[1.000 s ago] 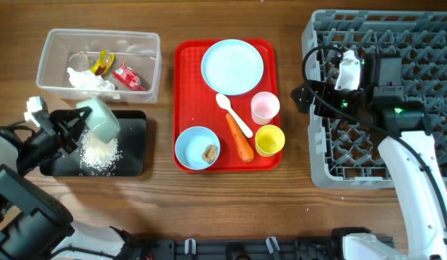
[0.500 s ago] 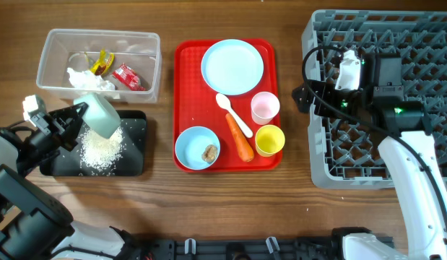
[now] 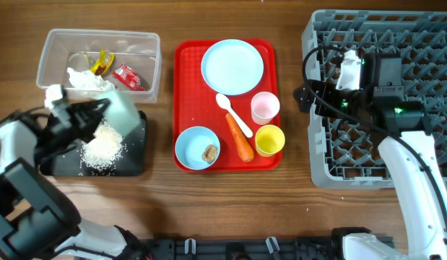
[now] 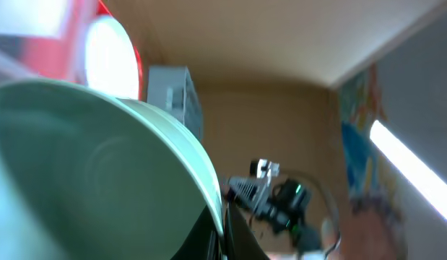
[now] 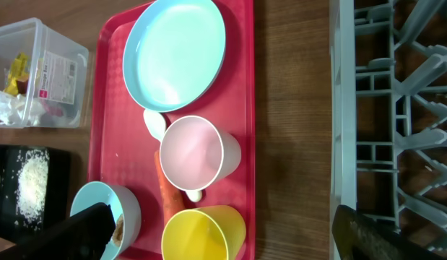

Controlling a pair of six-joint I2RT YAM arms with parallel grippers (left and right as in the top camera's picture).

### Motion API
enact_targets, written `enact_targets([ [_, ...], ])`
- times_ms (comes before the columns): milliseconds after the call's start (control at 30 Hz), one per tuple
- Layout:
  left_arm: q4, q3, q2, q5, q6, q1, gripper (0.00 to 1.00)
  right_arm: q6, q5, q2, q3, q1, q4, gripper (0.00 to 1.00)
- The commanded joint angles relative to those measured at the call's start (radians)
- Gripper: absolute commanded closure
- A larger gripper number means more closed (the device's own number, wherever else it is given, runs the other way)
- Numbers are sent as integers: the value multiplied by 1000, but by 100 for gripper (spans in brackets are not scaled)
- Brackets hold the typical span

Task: Sort waste into correct bins and load items into the dishwasher rack
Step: 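Place the empty green bowl back on the red tray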

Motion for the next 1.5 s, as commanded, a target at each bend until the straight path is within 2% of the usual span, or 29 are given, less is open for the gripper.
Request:
enact_targets([
  [0,29,85,-117,-6,102,-156,96,7,21,11,15,4,-5,1],
  [100,101,148,-182,-142,80,-325,96,8,18,11,15,4,-8,0],
  [133,136,161,-193,-204,40,-375,96,9,18,11,15,4,-8,0],
  [200,262,175,-212,-418,-130,-494,96,16,18,11,15,4,-7,1],
  [233,341,175,-217,-584,-248,-567,96,16,18,11,15,4,-8,0],
  [300,440,175,-216,-916,-378,-707,96,16,18,11,15,4,-12,1],
  [333,476,175,-213,-1139,-400,-793,96,16,18,11,15,4,-17,1],
  [400,502,175,-203,-1419,-431,-908,96,15,18,11,15,4,-24,0],
  [433,508,175,-193,-1531,-440,-957,96,15,18,11,15,4,-27,1],
  [500,523,174,-150,-1665,-439,-1036,96,15,18,11,15,4,-26,1],
  [833,584,174,95,-1674,-435,-1084,96,15,18,11,15,4,-30,1],
  [1033,619,174,105,-1675,-435,-1126,96,15,18,11,15,4,-24,0],
  [1433,634,173,105,-1675,-436,-1125,96,4,18,11,15,4,-24,0],
  [1467,634,173,105,-1675,-436,-1126,92,4,18,11,15,4,-24,1],
])
